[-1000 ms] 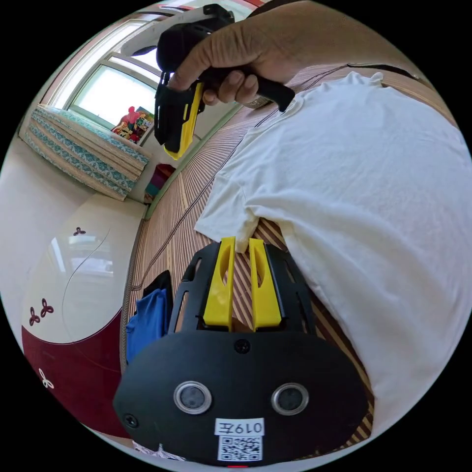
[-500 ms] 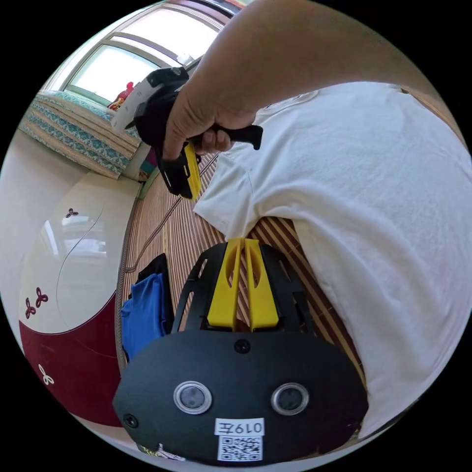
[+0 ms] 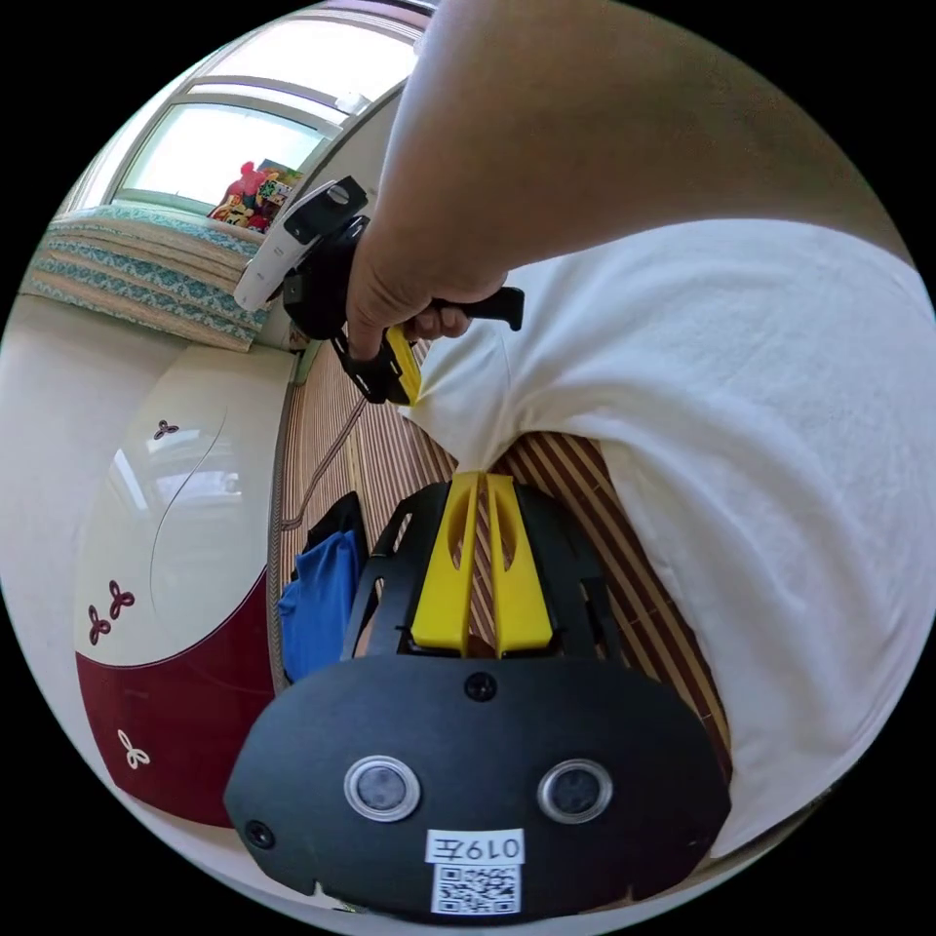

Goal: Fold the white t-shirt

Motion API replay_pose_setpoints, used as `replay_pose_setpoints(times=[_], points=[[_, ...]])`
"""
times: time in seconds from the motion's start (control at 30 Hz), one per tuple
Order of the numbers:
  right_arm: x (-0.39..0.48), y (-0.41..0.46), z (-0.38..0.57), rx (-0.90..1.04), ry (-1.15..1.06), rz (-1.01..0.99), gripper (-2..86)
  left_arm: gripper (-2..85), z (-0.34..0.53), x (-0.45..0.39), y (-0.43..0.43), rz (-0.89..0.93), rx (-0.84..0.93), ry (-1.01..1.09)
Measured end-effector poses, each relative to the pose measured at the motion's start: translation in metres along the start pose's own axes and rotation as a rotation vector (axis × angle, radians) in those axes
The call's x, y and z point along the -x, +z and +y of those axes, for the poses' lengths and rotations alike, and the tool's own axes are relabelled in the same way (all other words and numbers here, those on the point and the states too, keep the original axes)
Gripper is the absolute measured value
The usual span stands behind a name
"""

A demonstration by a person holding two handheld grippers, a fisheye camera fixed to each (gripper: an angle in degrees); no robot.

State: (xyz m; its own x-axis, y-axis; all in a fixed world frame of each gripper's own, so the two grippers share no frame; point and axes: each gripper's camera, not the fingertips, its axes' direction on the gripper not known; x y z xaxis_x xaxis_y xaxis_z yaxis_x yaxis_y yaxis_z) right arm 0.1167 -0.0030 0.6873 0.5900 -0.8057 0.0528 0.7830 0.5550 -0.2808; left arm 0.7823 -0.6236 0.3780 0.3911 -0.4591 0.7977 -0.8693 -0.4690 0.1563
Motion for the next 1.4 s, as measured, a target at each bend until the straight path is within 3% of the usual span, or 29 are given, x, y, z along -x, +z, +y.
replay_pose_setpoints(times=[0.33,0.5,0.77,1.0,1.23,1.4], points=[[-0.035,-0.055,0.026,-0.181,0.042,-0.061,0.7,0.7,-0.005,0.010,0.004,0.022,0.031,0.021],[-0.074,-0.069,0.049,-0.087,0.094,0.028,3.5,0.7,-0.009,0.022,0.006,0.026,0.039,0.025],[-0.056,-0.046,0.070,-0.002,0.072,0.156,0.0,0.7,-0.014,0.041,0.009,0.001,0.064,0.079],[-0.056,-0.055,0.097,-0.050,0.139,0.092,-0.8,0.8,-0.012,0.080,0.023,0.060,0.083,0.064],[-0.020,-0.124,0.168,-0.306,0.095,-0.113,-0.7,1.0,0.005,0.151,0.041,0.201,0.050,-0.050],[0.088,-0.162,0.300,-0.507,-0.039,-0.130,-0.9,1.2,0.036,0.240,0.067,0.387,0.015,-0.319]])
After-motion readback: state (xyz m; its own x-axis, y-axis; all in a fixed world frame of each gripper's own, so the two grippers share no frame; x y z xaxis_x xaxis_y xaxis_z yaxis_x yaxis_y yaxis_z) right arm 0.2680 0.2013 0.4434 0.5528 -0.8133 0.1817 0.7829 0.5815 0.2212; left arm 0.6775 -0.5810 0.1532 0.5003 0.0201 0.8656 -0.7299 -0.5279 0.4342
